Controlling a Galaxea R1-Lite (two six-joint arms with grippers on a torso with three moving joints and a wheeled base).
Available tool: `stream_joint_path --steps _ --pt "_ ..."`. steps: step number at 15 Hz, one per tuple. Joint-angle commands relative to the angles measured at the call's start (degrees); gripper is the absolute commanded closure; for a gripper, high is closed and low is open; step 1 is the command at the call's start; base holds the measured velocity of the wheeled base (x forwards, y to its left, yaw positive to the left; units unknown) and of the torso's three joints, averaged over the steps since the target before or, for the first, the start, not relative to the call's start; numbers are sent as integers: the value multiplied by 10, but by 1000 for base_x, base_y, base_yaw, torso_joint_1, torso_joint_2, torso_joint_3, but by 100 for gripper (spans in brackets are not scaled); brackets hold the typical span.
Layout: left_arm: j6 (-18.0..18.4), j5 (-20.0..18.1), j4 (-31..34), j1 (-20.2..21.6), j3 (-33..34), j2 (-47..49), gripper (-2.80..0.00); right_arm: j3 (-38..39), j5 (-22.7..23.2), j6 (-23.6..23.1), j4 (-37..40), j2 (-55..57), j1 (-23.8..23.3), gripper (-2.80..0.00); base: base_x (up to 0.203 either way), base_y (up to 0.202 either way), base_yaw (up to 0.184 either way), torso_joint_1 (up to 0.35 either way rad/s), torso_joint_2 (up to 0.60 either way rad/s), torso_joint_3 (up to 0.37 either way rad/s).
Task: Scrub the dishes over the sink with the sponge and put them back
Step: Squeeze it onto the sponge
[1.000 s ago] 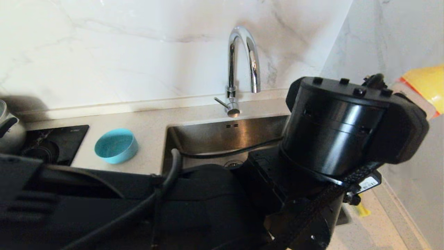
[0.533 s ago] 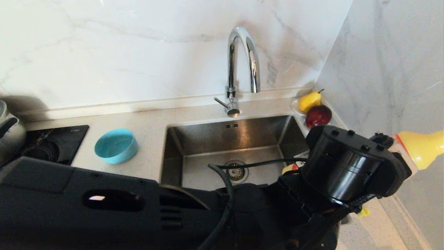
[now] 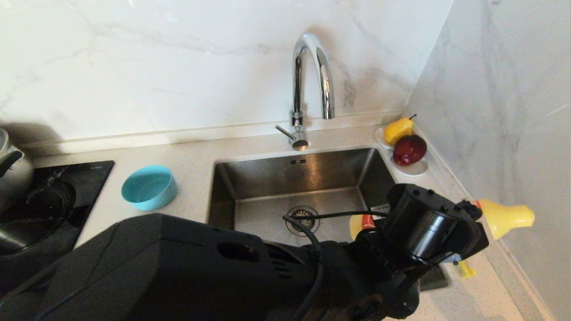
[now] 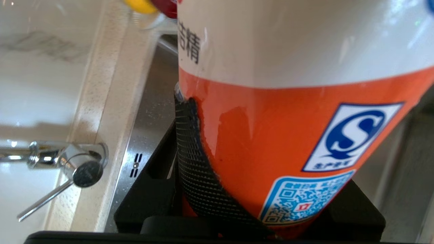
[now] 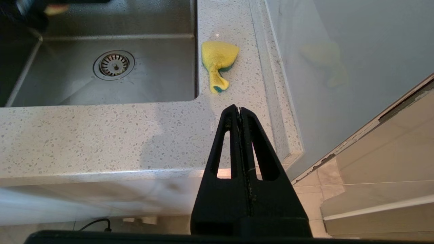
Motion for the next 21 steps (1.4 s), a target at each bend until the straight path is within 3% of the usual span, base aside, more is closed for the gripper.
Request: stream_joint_path --steps 1,6,8,15,17,21 --pt "19 19 -2 3 0 25 0 0 0 0 0 0 0 0 0 0 0 0 0 0" --pt "51 44 3 7 -14 64 0 0 0 0 0 0 0 0 0 0 0 0 0 0" --pt "75 80 3 10 -28 75 0 0 0 0 0 -1 1 0 0 0 0 0 0 0" --pt "120 90 6 23 -104 136 0 0 0 0 0 -1 0 0 0 0 0 0 0 0" --pt "141 123 5 23 -119 154 0 0 0 0 0 0 0 0 0 0 0 0 0 0" --pt "153 144 7 27 -174 192 0 0 0 0 0 -1 0 0 0 0 0 0 0 0"
